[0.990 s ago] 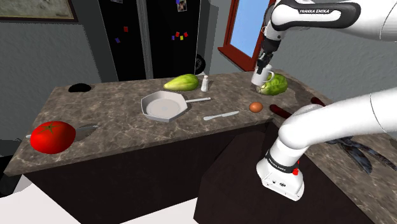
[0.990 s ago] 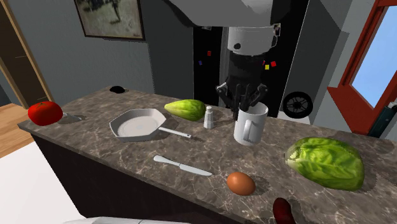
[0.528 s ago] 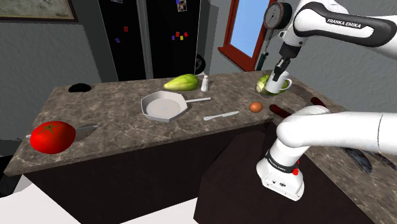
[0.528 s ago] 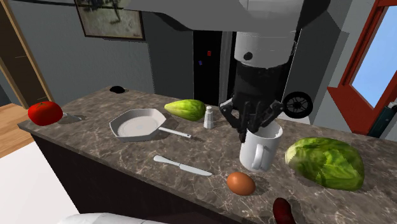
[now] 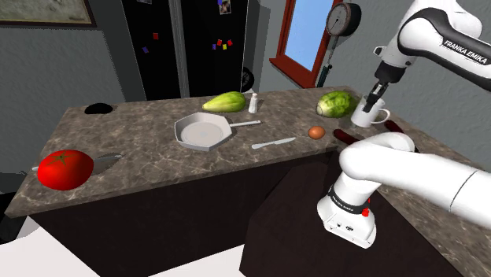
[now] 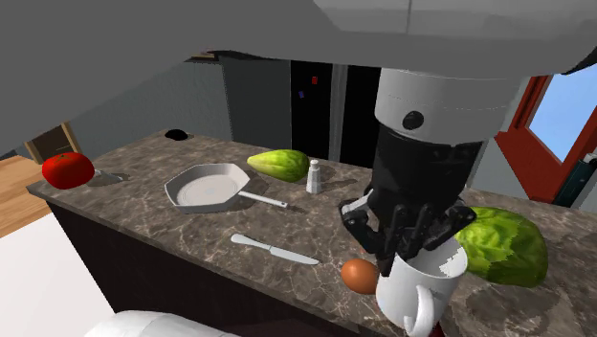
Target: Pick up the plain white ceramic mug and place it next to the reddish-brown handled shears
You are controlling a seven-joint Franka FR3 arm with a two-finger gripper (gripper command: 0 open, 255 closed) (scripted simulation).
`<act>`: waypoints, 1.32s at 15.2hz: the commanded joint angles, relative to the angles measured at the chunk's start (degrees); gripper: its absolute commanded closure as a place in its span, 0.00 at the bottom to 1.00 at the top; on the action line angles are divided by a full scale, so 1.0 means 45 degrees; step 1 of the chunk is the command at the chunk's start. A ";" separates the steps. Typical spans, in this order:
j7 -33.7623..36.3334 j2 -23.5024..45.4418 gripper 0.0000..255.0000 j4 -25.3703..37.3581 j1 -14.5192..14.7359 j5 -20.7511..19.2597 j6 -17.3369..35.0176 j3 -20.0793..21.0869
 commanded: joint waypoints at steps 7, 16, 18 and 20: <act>-0.2104 -0.3215 1.00 0.0026 -0.1604 -0.1365 -0.3071 -0.0711; -0.4925 -0.5582 1.00 0.1327 -0.2739 -0.3648 -0.6179 -0.1718; -0.5613 -0.5942 1.00 0.1763 -0.2867 -0.4256 -0.6786 -0.1909; -0.6333 -0.6244 1.00 0.2243 -0.2956 -0.4900 -0.7353 -0.2079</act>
